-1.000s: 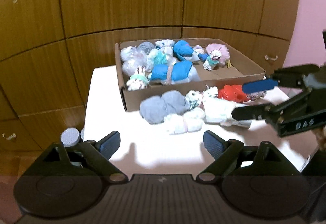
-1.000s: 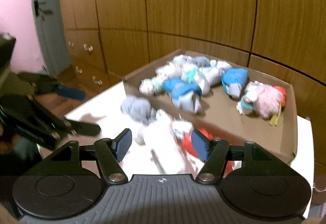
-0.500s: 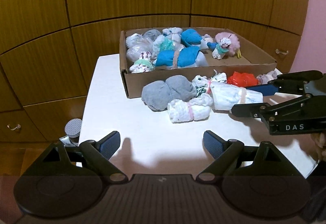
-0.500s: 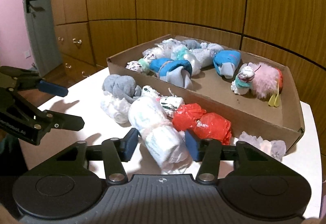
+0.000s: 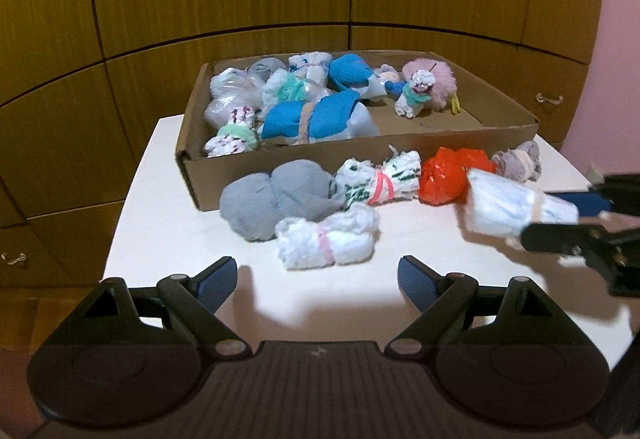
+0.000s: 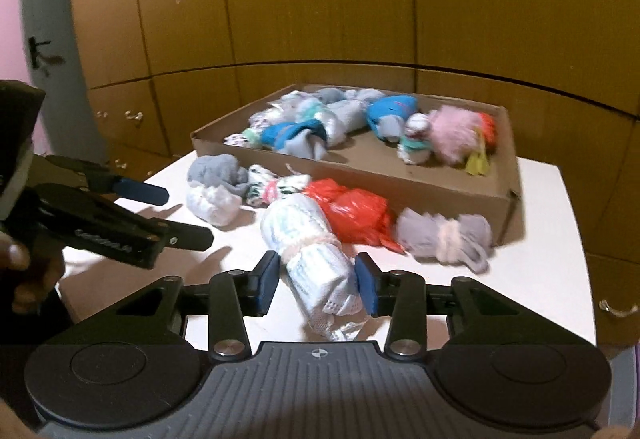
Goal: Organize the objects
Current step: 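Grasp white plastic bundle with right tool while left tool grasps white sock bundle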
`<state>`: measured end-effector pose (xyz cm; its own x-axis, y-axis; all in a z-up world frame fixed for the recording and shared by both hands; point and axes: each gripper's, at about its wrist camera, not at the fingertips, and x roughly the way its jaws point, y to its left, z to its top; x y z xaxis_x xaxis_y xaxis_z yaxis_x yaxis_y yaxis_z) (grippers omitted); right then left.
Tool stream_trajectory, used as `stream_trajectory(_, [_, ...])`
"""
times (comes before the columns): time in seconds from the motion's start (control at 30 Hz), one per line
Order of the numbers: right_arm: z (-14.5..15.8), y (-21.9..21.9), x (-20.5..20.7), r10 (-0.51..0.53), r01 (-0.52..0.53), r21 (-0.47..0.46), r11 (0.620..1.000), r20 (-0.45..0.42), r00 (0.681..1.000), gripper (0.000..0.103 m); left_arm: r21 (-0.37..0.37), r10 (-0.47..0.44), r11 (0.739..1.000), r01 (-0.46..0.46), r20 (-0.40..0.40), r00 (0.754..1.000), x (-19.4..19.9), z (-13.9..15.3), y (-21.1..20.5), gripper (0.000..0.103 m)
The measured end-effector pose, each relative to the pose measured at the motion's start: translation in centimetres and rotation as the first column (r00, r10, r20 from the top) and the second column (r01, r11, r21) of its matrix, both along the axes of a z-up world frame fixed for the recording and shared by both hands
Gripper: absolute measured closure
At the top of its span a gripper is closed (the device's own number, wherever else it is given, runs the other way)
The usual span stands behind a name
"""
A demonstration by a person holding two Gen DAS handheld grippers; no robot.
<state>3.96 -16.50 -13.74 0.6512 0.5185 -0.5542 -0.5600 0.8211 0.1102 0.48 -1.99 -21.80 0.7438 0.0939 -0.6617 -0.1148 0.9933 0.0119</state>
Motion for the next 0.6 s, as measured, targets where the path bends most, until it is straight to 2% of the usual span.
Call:
stream_trajectory(0.3, [-0.2, -0.8, -0.4, -0.029, 0.029, 0.023, 0.999, -0.003, 1.000, 0.055, -0.067, 0.044, 0.997, -0.044, 0.011, 0.999, 1.5, -0.1, 0.7, 0.041])
stream_trajectory(0.4, [-0.3, -0.8, -0.4, -0.036, 0.036, 0.026, 0.999, -0.005, 0.999, 0.054, -0.080, 0.040, 0.996, -0.038, 0.019, 0.999, 1.3, 0.0, 0.7, 0.055])
stream_trajectory(0.6, [-0.6, -0.9, -0.4, -0.040, 0.040, 0.034, 0.999, -0.018, 0.999, 0.054, -0.071, 0.031, 0.997, -0.030, 0.019, 0.999, 0.6, 0.2, 0.6, 0.058])
